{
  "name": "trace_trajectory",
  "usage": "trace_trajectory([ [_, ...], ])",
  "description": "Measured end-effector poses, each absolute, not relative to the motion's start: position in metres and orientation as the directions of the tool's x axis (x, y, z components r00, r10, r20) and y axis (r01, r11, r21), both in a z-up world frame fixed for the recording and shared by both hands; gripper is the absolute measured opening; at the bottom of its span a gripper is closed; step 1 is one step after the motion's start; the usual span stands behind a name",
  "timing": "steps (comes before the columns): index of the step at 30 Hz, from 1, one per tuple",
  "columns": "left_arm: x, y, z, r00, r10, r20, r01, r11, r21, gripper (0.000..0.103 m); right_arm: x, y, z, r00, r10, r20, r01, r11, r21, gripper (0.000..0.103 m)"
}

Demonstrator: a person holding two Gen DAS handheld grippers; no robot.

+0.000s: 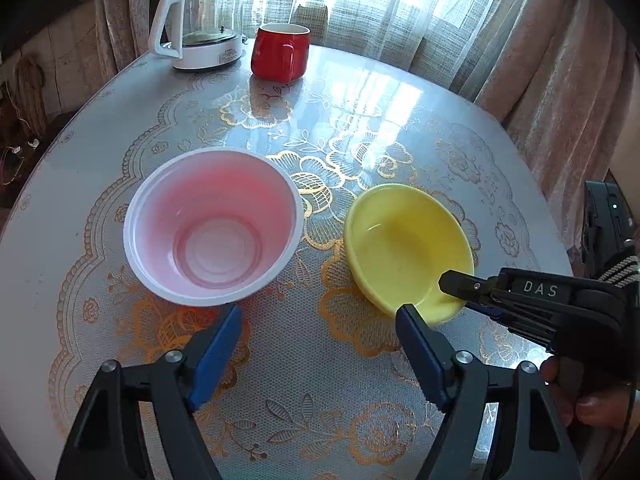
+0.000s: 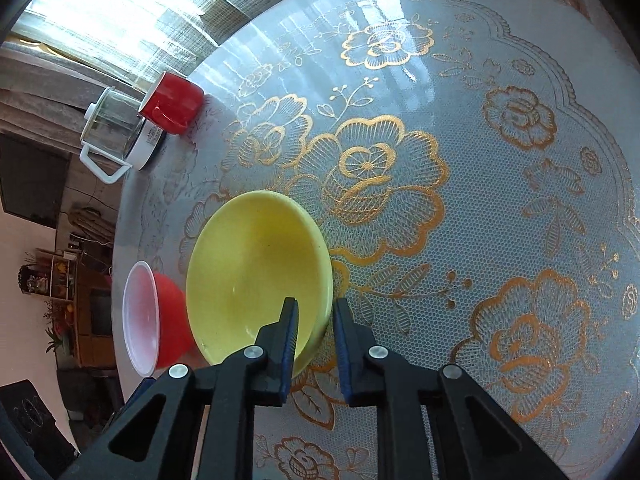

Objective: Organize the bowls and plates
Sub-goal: 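Move both grippers to the yellow bowl rim and close on it, then lift the yellow bowl with both grippers and carry it over the steel bowl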

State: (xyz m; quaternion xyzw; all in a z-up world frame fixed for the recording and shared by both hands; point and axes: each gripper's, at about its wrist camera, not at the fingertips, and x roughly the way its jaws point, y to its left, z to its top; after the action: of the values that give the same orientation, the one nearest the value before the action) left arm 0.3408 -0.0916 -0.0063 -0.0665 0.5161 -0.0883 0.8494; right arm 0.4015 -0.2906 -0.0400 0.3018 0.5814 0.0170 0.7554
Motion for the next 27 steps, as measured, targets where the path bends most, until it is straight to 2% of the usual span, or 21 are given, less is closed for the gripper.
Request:
trace_trajectory([
  [3,0.351,-0.095,-0.017,0.419,-0.225,-0.88,0.076,0.974,-0.213,0.06,0.395,-0.291,-0.041,0.313,0.384,-0.869,0.323,0.817,0.477,0.012],
  [7,0.356,-0.103,-0.024,0.412,-0.224,-0.883,0.079,0.975,-0.21,0.058,0.383,-0.297,-0.038,0.312,0.379,-0.872,0.325,0.819,0.472,0.013],
  [11,0.36,-0.105,-0.03,0.4,-0.241,-0.884,0.055,0.969,-0.239,0.058,0.378,-0.305,-0.036,0.307,0.367,-0.878,0.336,0.821,0.461,0.013],
  [16,0.356,-0.087,-0.03,0.406,-0.345,-0.846,-0.024,0.922,-0.387,0.062,0.367,-0.318,-0.038,0.295,0.377,-0.878,0.353,0.811,0.466,0.013],
  [18,0.354,-0.086,-0.024,0.445,-0.343,-0.827,-0.025,0.919,-0.394,0.069,0.365,-0.318,-0.04,0.284,0.374,-0.883,0.357,0.813,0.46,0.013],
  [23,0.363,-0.109,-0.021,0.444,-0.336,-0.83,0.057,0.936,-0.348,0.07,0.362,-0.314,-0.038,0.283,0.381,-0.88,0.346,0.815,0.464,0.013],
  [25,0.366,-0.118,-0.026,0.439,-0.279,-0.854,0.08,0.959,-0.272,0.057,0.363,-0.311,-0.036,0.284,0.383,-0.879,0.342,0.816,0.466,0.013],
  [26,0.368,-0.123,-0.031,0.424,-0.279,-0.862,0.095,0.96,-0.264,0.04,0.362,-0.311,-0.036,0.285,0.384,-0.878,0.34,0.816,0.467,0.013],
  [27,0.368,-0.125,-0.035,0.404,-0.302,-0.864,0.111,0.953,-0.281,0.029,0.364,-0.308,-0.035,0.286,0.386,-0.877,0.339,0.815,0.47,0.013],
])
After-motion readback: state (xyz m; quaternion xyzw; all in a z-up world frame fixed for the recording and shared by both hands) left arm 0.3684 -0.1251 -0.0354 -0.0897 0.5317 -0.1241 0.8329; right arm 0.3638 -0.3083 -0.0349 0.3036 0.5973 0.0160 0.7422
